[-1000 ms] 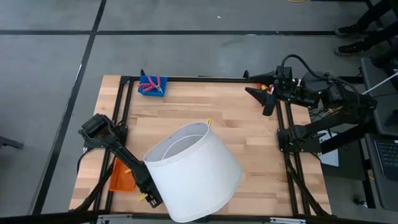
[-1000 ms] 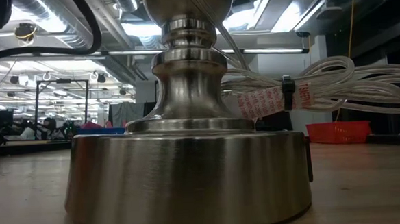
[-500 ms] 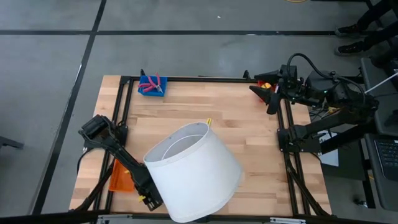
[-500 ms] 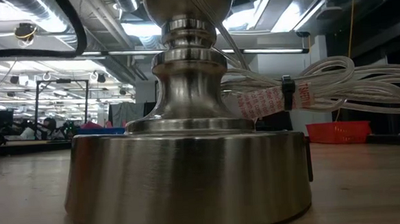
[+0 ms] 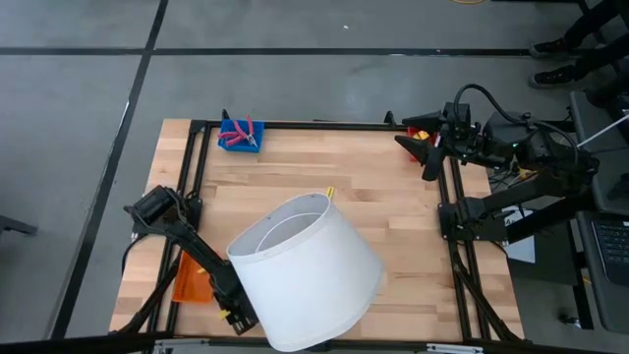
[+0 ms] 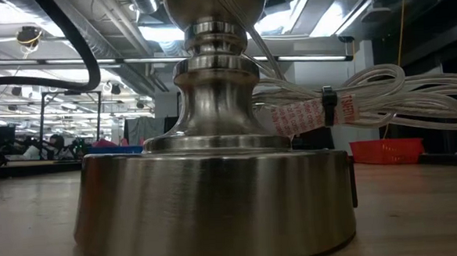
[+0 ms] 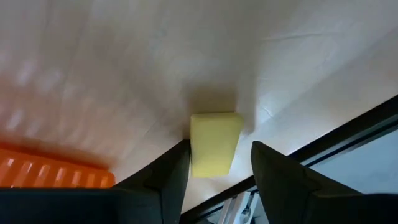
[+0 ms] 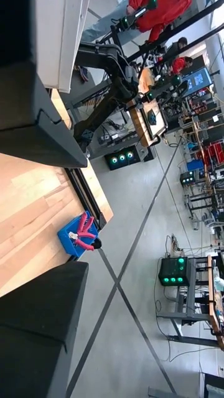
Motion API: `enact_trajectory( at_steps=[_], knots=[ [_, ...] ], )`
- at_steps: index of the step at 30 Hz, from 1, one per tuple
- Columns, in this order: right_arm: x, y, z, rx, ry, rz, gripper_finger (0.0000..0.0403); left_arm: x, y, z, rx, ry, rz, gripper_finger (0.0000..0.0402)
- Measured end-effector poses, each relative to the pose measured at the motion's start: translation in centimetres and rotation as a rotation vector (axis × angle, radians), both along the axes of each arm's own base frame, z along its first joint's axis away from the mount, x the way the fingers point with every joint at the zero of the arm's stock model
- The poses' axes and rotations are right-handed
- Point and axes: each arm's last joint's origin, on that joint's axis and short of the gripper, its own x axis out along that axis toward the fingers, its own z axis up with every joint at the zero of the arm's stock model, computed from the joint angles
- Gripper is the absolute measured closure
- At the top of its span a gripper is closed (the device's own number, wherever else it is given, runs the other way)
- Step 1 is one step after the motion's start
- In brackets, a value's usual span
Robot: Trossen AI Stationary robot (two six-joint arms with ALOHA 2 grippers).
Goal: Pick & Place School Supplies
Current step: Put the yellow eraser into the orange basket
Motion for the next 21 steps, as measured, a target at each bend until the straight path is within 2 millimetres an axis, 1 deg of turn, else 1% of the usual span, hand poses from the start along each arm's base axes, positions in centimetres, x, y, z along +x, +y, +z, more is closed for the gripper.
enact_trajectory(
  at_steps=[3, 7, 10, 15, 21],
  knots=[
    [0.0, 0.0, 0.0, 0.0, 0.0, -0.002, 0.0138, -0.1, 0.1, 0.0, 0.016, 0.007, 0.009, 0.0253],
    [0.0, 0.0, 0.0, -0.001, 0.0, -0.008, 0.0138, -0.1, 0.1, -0.1, 0.028, 0.013, 0.011, 0.0297],
    [0.0, 0.0, 0.0, -0.001, 0.0, -0.008, 0.0138, -0.2, 0.2, 0.0, 0.029, 0.013, 0.01, 0.0322],
    [0.0, 0.0, 0.0, 0.0, 0.0, -0.008, 0.0138, -0.3, 0.2, 0.3, 0.04, -0.01, 0.006, 0.033],
    [0.0, 0.0, 0.0, -0.001, 0.001, -0.008, 0.0138, -0.7, 1.0, 1.5, 0.119, -0.042, 0.026, 0.0329]
  ],
)
